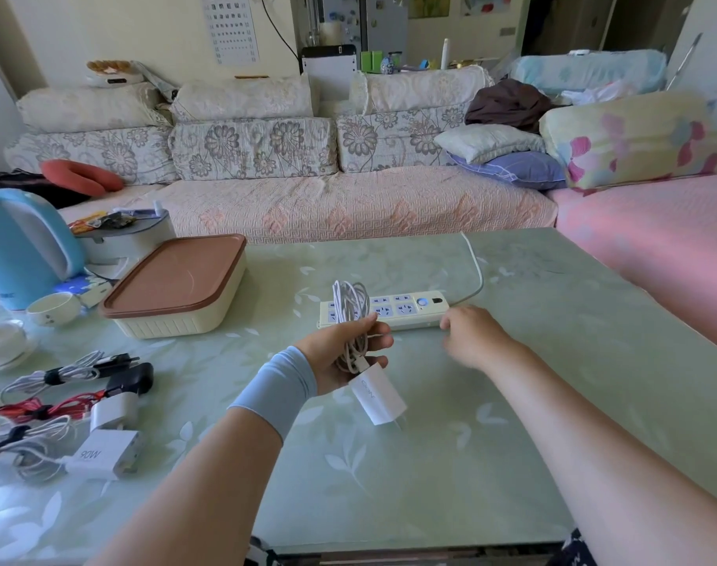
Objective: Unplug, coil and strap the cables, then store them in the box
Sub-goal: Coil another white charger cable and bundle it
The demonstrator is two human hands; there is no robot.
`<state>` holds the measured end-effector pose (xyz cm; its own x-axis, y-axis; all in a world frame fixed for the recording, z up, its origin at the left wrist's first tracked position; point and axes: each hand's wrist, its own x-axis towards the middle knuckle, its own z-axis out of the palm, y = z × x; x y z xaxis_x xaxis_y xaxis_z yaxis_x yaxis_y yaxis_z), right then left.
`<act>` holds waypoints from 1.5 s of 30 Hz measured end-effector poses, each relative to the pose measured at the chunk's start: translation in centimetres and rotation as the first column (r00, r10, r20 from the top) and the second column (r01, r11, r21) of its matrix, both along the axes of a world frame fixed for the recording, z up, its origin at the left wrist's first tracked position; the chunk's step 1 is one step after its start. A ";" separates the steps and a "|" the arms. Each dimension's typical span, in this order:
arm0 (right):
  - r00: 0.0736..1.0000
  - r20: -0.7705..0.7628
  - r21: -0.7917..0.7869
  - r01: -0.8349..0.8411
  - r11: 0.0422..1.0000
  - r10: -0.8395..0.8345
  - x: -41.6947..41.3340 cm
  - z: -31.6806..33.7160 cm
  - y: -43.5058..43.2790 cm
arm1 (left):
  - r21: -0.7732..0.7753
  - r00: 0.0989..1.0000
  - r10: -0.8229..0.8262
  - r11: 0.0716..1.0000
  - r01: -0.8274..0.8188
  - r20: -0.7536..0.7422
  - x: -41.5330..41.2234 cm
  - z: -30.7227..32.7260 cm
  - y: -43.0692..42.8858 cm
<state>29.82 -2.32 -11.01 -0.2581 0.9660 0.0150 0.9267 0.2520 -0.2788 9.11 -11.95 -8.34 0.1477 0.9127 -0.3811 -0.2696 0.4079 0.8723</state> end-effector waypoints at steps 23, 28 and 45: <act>0.331 -0.939 -0.247 -0.474 0.845 -0.089 -6.2 3.5 -5.4 | 0.271 0.927 0.268 0.942 -0.196 -0.262 -2.0 0.4 -1.2; 0.257 -0.945 -0.311 -0.519 0.796 -0.202 -6.0 3.7 -5.5 | 0.321 0.876 0.353 0.914 -0.248 -0.328 -1.5 0.9 -1.3; 0.099 -0.991 -0.127 -0.513 0.849 -0.088 -6.0 4.6 -5.6 | 0.043 0.908 0.392 0.920 -0.390 -0.147 -2.5 0.3 -0.9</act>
